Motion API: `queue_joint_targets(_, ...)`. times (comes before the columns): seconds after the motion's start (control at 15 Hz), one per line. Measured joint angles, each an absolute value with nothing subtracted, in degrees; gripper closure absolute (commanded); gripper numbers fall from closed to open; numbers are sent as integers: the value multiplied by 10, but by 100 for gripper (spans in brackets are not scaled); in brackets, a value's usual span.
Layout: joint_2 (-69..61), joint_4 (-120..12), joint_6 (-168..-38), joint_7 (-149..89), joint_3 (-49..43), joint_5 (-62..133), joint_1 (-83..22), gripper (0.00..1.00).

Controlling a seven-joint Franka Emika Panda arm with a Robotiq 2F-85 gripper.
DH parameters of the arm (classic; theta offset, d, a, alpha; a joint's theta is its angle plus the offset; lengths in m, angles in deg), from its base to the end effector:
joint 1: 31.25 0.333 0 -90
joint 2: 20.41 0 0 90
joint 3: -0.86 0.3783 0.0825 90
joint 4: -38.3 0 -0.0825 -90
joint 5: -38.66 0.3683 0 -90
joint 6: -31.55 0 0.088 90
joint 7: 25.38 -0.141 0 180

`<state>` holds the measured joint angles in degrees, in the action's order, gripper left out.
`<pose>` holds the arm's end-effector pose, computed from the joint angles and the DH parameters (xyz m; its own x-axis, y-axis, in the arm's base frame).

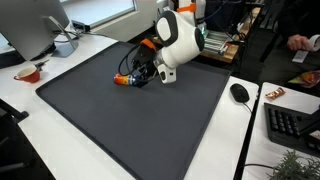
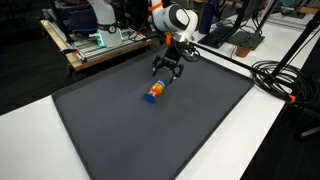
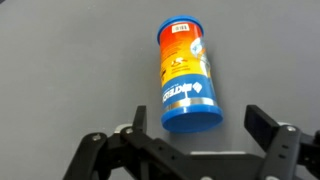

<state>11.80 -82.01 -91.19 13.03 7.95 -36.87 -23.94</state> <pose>0.5669 0.0740 0.1767 -0.2716 0.5707 -0.7750 0.9315 0.3582 -0.0627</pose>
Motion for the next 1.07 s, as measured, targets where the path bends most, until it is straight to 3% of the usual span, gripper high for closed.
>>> queue_joint_targets(0.6,143,-808,-923,130,72,-395,-248,0)
queue_joint_targets(0.67,146,-805,-925,130,72,-397,-248,7)
queue_joint_targets(0.73,150,-803,-926,130,72,-400,-248,27)
queue_joint_targets(1.07,161,-795,-926,130,72,-404,-249,62)
